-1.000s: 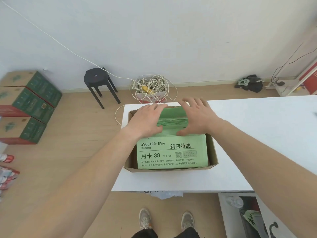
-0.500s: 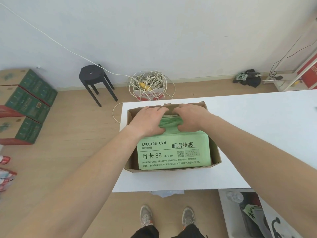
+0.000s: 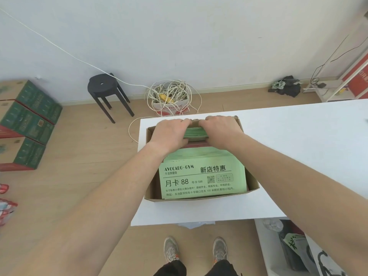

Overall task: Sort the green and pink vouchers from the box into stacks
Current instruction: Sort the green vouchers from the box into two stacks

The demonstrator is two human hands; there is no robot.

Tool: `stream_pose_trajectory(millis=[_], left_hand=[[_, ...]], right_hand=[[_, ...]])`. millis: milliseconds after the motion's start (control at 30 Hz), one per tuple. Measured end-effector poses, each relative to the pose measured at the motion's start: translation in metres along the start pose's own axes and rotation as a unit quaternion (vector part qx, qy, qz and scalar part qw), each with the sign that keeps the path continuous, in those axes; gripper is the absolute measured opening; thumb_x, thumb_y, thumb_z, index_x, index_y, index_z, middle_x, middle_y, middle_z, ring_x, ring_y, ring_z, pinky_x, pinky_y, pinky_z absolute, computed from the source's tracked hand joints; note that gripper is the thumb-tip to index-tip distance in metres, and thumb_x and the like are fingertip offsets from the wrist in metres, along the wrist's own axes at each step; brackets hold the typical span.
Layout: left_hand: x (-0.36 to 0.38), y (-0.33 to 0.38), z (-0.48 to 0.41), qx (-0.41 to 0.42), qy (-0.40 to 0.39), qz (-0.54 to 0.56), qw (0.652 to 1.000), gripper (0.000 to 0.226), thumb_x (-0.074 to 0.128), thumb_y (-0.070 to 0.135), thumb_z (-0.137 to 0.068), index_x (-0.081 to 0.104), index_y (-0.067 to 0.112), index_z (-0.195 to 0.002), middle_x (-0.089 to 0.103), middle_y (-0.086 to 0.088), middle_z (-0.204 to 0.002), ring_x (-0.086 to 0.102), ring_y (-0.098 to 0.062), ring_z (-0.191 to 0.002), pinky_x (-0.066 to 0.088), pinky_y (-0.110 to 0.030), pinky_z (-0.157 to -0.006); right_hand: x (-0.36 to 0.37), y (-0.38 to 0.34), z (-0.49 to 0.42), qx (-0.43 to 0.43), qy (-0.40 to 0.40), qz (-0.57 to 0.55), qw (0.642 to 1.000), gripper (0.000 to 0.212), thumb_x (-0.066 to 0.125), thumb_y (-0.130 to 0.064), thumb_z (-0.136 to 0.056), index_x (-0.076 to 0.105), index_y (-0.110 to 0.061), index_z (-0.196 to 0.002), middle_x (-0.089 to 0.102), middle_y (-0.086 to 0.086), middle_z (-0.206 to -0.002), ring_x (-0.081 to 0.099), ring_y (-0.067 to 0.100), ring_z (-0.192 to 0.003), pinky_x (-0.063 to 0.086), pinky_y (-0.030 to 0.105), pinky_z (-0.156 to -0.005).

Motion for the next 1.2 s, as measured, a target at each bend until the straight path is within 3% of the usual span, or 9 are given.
stream_pose_trajectory(millis=[233,367,467,633,800,900,1000,1100,1200], left_hand=[[0.013,-0.005,-0.003,-0.037,-0.04,0.033,0.998,0.045,0.067,0.043,-0.09,0.055,0.028,-0.13,0.067,0.002,-0.119,0.062,-0.024,-0.11,0.045,-0.036,-0.079],[0.01,-0.009,-0.002,-0.043,-0.034,0.064,0.996,0.031,0.067,0.044,-0.089,0.063,0.037,-0.119,0.071,0.003,-0.107,0.066,-0.025,-0.102,0.049,-0.037,-0.078],[0.007,-0.009,0.0,-0.038,-0.027,0.059,0.997,0.028,0.065,0.047,-0.09,0.065,0.038,-0.117,0.072,0.002,-0.102,0.067,-0.026,-0.097,0.049,-0.036,-0.076],[-0.016,-0.01,0.002,-0.023,0.013,0.051,0.998,0.027,0.063,0.049,-0.091,0.066,0.039,-0.116,0.072,0.003,-0.099,0.067,-0.025,-0.096,0.041,-0.033,-0.07],[-0.081,-0.001,-0.001,0.028,0.078,0.044,0.996,0.02,0.063,0.048,-0.091,0.067,0.036,-0.106,0.07,0.004,-0.085,0.067,-0.024,-0.088,0.043,-0.033,-0.064],[-0.116,0.028,-0.015,0.071,0.107,0.05,0.991,0.019,0.063,0.046,-0.09,0.069,0.035,-0.105,0.071,0.003,-0.083,0.068,-0.025,-0.085,0.051,-0.035,-0.066],[-0.133,0.079,-0.03,0.115,0.116,0.063,0.985,0.022,0.061,0.046,-0.092,0.069,0.036,-0.109,0.072,0.003,-0.085,0.069,-0.027,-0.084,0.049,-0.033,-0.065],[-0.134,0.145,-0.039,0.149,0.117,0.081,0.979,0.024,0.061,0.044,-0.091,0.068,0.038,-0.113,0.072,0.003,-0.094,0.068,-0.026,-0.091,0.041,-0.031,-0.067],[-0.115,0.213,-0.043,0.166,0.1,0.09,0.977,0.017,0.06,0.04,-0.091,0.067,0.031,-0.104,0.07,0.002,-0.09,0.067,-0.025,-0.089,0.038,-0.031,-0.063]], right_hand=[[0.017,0.005,-0.009,0.002,-0.012,-0.031,0.999,0.032,0.062,-0.03,-0.089,0.055,-0.022,-0.12,0.063,0.002,-0.116,0.063,0.03,-0.104,0.041,0.037,-0.067],[0.015,0.012,-0.007,0.013,-0.001,-0.067,0.998,0.033,0.063,-0.041,-0.089,0.059,-0.028,-0.119,0.066,0.001,-0.115,0.064,0.028,-0.105,0.043,0.038,-0.072],[0.013,0.015,-0.003,0.021,0.004,-0.045,0.999,0.033,0.061,-0.043,-0.092,0.058,-0.029,-0.121,0.067,0.001,-0.115,0.064,0.027,-0.106,0.037,0.038,-0.074],[-0.009,0.015,0.004,0.021,0.028,-0.011,0.999,0.031,0.055,-0.04,-0.095,0.057,-0.029,-0.124,0.069,0.003,-0.112,0.065,0.031,-0.102,0.045,0.036,-0.072],[-0.074,0.027,0.033,0.047,0.088,0.012,0.995,0.028,0.055,-0.045,-0.096,0.058,-0.03,-0.119,0.071,0.002,-0.103,0.067,0.031,-0.097,0.037,0.034,-0.066],[-0.107,0.051,0.066,0.099,0.113,0.025,0.988,0.028,0.056,-0.043,-0.096,0.059,-0.027,-0.118,0.07,0.003,-0.107,0.066,0.032,-0.1,0.038,0.035,-0.066],[-0.12,0.085,0.109,0.159,0.12,0.035,0.979,0.029,0.055,-0.042,-0.097,0.058,-0.027,-0.121,0.069,0.0,-0.11,0.065,0.031,-0.102,0.038,0.035,-0.067],[-0.109,0.125,0.16,0.21,0.126,0.027,0.969,0.031,0.056,-0.044,-0.095,0.056,-0.031,-0.124,0.069,-0.003,-0.112,0.065,0.029,-0.102,0.043,0.035,-0.069],[-0.073,0.167,0.207,0.249,0.108,0.016,0.962,0.029,0.055,-0.045,-0.095,0.056,-0.034,-0.122,0.068,-0.007,-0.111,0.065,0.026,-0.102,0.041,0.033,-0.067]])
Point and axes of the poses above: each hand's wrist, its own z-axis away from the middle knuckle, its own x-axis out of the palm, y = z × x, the point moved 6 cm from there along -z, towards the middle knuckle
